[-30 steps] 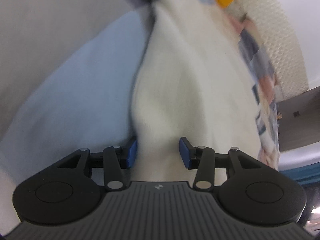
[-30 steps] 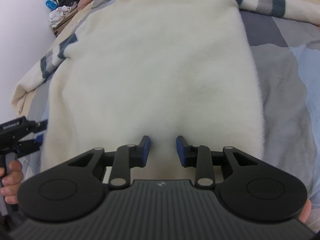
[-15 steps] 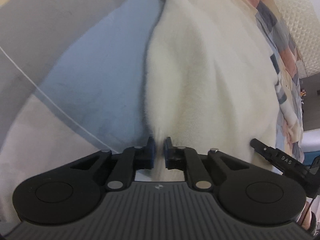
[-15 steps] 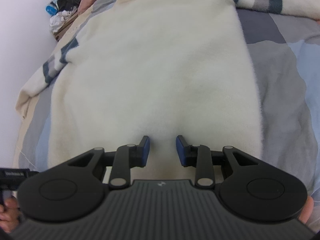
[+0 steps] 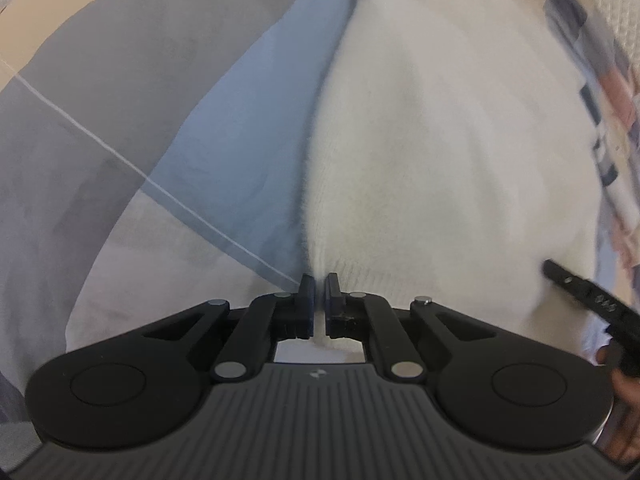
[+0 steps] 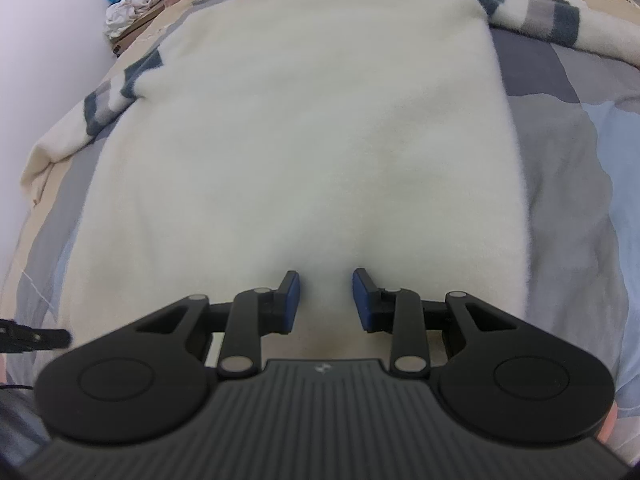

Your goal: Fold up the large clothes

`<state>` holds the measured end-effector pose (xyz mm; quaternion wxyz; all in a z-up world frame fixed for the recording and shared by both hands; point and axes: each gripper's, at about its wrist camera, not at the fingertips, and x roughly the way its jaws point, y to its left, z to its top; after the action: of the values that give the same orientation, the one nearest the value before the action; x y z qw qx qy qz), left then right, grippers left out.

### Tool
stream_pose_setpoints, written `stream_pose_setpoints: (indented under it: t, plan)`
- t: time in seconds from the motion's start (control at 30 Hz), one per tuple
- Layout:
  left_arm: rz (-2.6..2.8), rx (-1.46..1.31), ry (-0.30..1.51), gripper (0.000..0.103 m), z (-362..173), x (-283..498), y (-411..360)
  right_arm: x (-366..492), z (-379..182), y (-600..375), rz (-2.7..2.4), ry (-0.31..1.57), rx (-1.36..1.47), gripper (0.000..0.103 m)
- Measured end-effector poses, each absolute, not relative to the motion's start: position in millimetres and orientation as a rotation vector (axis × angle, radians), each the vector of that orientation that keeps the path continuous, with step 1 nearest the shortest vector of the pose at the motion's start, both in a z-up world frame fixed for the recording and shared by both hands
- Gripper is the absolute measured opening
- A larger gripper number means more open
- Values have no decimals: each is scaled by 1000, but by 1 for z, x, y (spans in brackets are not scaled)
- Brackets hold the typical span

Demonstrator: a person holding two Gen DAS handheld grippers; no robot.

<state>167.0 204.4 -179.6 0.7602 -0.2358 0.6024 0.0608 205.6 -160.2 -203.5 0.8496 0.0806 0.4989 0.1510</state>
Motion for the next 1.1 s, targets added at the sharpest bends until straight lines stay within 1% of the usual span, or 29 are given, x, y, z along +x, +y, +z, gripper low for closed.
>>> stream_pose_setpoints:
  t: [0.1,0.13,0.2,0.23,0.27,0.3,0.33,0.4,0.47,0.67,0.83,0.87,0.93,1.0,1.07,1.1]
  plan:
    - [132,-495,1303,6,-177,170,199,207,-203,-159,318,1051,167,33]
    - [127,-480,1295,8,-174,171,197,207,-203,-159,317,1051,170,33]
    - [118,-444,1283,17,-165,170,189,207,-201,-160,316,1049,181,33]
    - [113,-424,1276,30,-160,170,185,206,-199,-161,316,1042,183,34]
    - [116,-408,1263,46,-155,171,183,205,-196,-162,317,1029,182,34]
    - [115,-398,1230,52,-147,171,179,204,-191,-163,317,1010,184,34]
    - [104,-392,1191,61,-141,168,176,204,-187,-165,316,994,189,34]
    - [92,-358,1132,65,-125,168,165,204,-179,-170,320,975,209,34]
    - [66,-329,1083,73,-111,171,151,204,-170,-178,321,949,224,34]
    - [5,-238,960,84,-88,186,95,210,-133,-228,276,845,300,36]
    - [-61,-190,908,86,-88,211,43,229,-113,-297,167,762,381,36]
    - [-68,-183,899,87,-90,217,38,234,-113,-312,138,744,396,38]
    - [-77,-166,879,87,-96,225,21,248,-120,-343,97,690,427,39]
    - [-71,-143,865,87,-105,234,7,262,-133,-373,40,655,454,42]
    - [-68,-122,867,87,-116,245,0,280,-149,-405,-11,645,499,50]
    - [-63,-113,869,87,-122,250,-1,290,-159,-422,-38,644,527,51]
